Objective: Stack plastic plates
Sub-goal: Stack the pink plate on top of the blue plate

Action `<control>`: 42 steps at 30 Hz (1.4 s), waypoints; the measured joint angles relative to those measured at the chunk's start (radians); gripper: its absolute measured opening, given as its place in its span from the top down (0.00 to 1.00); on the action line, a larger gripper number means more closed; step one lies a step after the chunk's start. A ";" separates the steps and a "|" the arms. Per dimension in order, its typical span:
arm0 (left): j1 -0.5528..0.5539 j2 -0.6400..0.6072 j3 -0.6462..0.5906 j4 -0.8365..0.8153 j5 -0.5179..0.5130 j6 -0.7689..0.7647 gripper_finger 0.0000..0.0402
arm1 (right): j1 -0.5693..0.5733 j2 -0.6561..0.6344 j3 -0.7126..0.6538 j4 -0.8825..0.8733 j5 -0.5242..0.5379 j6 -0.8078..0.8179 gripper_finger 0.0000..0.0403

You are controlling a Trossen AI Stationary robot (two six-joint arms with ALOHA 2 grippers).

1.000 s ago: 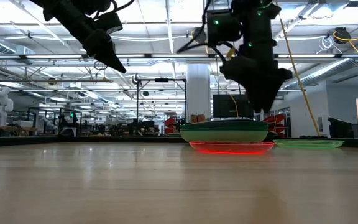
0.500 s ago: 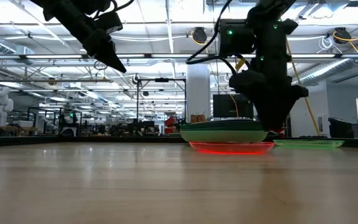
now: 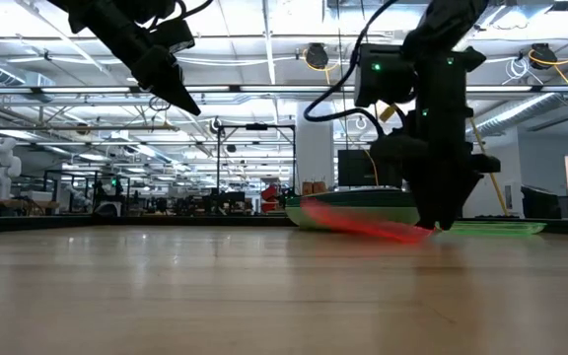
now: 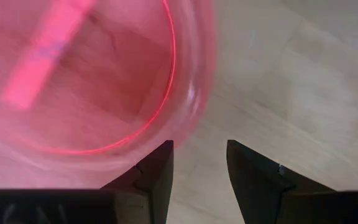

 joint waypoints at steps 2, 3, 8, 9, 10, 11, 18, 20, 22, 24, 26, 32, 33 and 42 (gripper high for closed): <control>0.000 0.000 0.000 0.000 0.000 0.000 0.69 | 0.001 0.000 -0.015 0.034 0.000 0.006 0.65; 0.000 0.000 0.000 0.000 0.000 0.000 0.69 | 0.001 0.000 -0.019 0.049 -0.001 0.006 0.65; 0.000 0.000 0.000 0.000 0.000 0.000 0.69 | 0.001 0.000 -0.023 0.076 -0.001 0.006 0.65; 0.000 0.000 0.000 0.000 0.000 0.000 0.69 | 0.001 0.000 -0.023 0.078 -0.001 0.006 0.65; 0.000 0.000 0.000 0.000 0.000 0.000 0.69 | 0.001 0.000 -0.023 0.080 -0.001 0.006 0.65; 0.000 0.000 0.000 0.000 0.000 0.000 0.69 | 0.001 0.000 -0.023 0.080 -0.001 0.006 0.65; 0.000 0.000 0.000 0.000 0.000 0.000 0.69 | 0.001 0.000 -0.023 0.080 0.029 0.012 0.65; 0.000 0.000 0.000 0.000 0.000 0.000 0.69 | 0.001 0.000 -0.023 0.082 0.031 0.013 0.65; 0.000 0.000 0.000 0.000 0.000 0.000 0.69 | 0.001 0.000 -0.023 0.083 0.046 0.013 0.66; 0.000 0.000 0.000 0.000 0.000 0.000 0.69 | 0.001 0.000 -0.023 0.084 0.055 0.014 0.67; 0.000 0.000 0.000 0.000 0.000 0.000 0.69 | 0.001 0.000 -0.023 0.087 0.056 0.013 0.69; 0.000 0.000 0.000 0.000 0.000 0.000 0.69 | 0.001 0.001 -0.023 0.092 0.056 0.014 0.72; 0.000 0.000 0.000 0.000 0.000 0.000 0.69 | 0.001 0.001 -0.023 0.096 0.057 0.014 0.73; 0.000 0.000 0.000 0.000 0.000 0.000 0.69 | 0.001 0.002 -0.023 0.147 0.083 0.014 0.76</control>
